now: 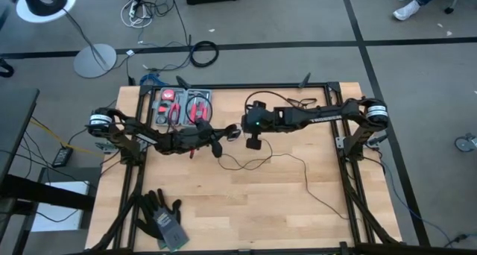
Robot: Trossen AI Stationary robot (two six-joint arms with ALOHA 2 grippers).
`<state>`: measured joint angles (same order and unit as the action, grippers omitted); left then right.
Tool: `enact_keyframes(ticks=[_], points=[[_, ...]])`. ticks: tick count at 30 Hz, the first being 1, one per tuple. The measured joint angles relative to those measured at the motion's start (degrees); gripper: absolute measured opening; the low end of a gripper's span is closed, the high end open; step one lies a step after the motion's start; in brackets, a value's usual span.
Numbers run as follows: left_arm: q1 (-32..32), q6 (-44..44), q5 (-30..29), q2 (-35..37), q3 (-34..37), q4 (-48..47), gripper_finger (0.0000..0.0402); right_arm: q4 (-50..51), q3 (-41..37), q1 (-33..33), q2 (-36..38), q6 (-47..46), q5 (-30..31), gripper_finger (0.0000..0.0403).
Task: Coil cords
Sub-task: Coil the black wire on the black spool
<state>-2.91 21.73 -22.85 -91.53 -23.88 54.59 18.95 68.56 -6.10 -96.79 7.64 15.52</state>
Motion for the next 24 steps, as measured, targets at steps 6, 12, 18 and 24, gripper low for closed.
enact_keyframes(ticks=[6,12,18,24], points=[[1.6,0.1,0.0,0.0,0.1,5.3,0.0000,-5.2,-7.2,-0.3,1.2,-3.9,-0.2,0.0000],[2.2,-0.3,-2.4,0.0,0.1,9.3,0.0000,-27.4,-17.5,1.1,0.2,-9.8,-5.3,0.0000],[2.2,-0.6,-9.3,0.0,0.2,12.0,0.0000,-40.2,-22.2,3.7,-2.8,-12.5,-5.3,0.0000],[2.2,-0.6,-14.0,0.0,0.2,11.5,0.0000,-42.1,-22.1,4.8,-5.1,-12.6,-5.2,0.0006]])
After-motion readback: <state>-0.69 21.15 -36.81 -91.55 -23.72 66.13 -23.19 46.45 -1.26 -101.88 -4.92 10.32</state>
